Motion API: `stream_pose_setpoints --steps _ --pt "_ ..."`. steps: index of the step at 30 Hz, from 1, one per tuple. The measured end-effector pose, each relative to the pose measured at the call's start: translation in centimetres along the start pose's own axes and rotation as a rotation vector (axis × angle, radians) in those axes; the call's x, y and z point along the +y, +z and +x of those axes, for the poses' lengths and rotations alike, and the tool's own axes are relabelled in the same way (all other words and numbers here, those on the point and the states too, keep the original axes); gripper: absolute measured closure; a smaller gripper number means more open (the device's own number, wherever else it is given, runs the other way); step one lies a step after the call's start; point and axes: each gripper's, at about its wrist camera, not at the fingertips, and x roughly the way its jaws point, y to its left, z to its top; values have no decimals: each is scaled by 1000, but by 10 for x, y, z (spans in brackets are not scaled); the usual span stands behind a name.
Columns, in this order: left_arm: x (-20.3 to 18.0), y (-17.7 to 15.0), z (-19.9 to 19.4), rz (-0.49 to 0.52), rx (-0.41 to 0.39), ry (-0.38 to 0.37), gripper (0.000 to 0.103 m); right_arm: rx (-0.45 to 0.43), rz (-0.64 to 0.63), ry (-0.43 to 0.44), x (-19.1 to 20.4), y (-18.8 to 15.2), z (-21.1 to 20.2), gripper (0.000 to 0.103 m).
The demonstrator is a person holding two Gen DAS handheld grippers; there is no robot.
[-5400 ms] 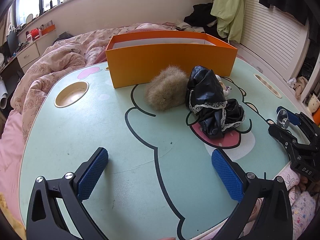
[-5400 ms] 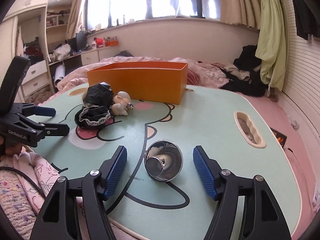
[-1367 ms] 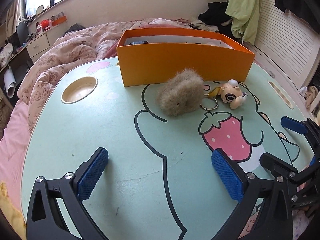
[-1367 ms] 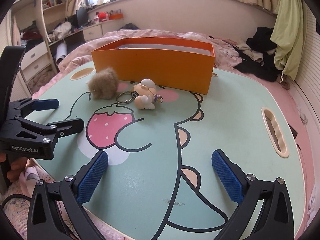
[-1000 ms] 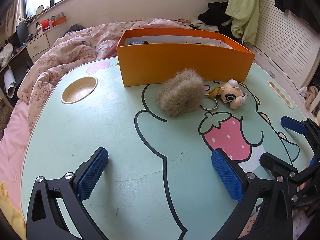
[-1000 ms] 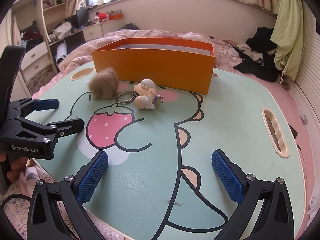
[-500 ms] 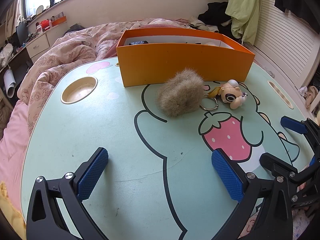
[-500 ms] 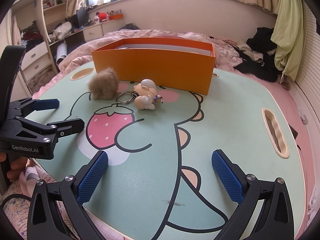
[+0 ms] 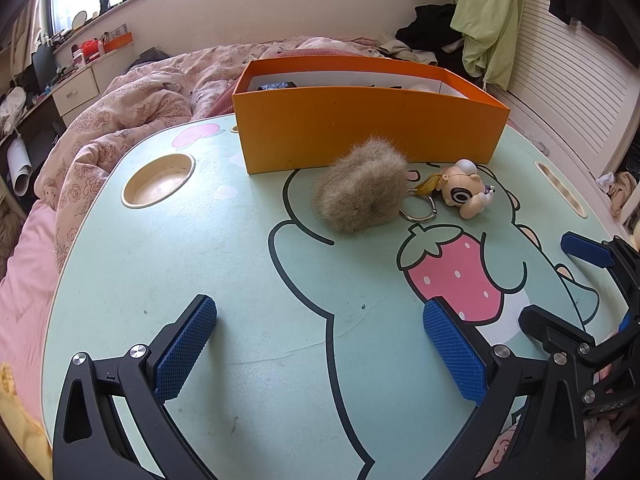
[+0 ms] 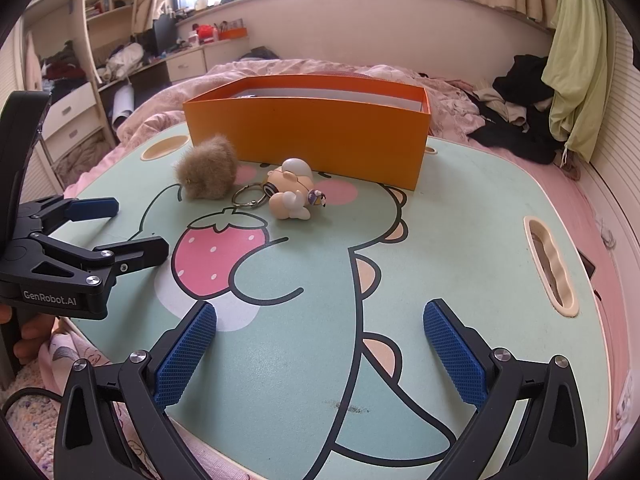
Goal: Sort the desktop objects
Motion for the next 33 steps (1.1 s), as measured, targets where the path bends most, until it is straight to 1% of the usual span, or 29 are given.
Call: stream_pose_setpoints --steps 3,20,21,22,23,26,30,31,32,33 --pt "0 0 0 0 0 0 0 -1 8 -12 0 0 0 0" --pt "0 0 0 -1 -1 -1 0 0 10 -18 0 0 0 0" --pt "0 0 0 -1 -1 -1 0 -1 12 -17 -1 1 -1 1" --pt "0 0 0 -1 0 -1 0 -6 14 -13 -1 1 -2 5" --pt "0 0 0 -1 -1 -1 0 -19 17 -4 -2 3 -5 8" --pt "0 0 0 -1 -1 -1 0 -65 43 12 -5 16 -12 8" --pt "0 0 0 -1 -1 -1 0 -64 90 62 -5 44 -3 8" --pt "0 0 0 -1 -1 -1 0 -58 93 65 -2 51 1 11" --pt "0 0 0 -1 -1 -1 0 -49 95 57 0 57 7 15" --pt "0 -1 0 -1 -1 -1 0 -37 98 40 1 64 14 17"
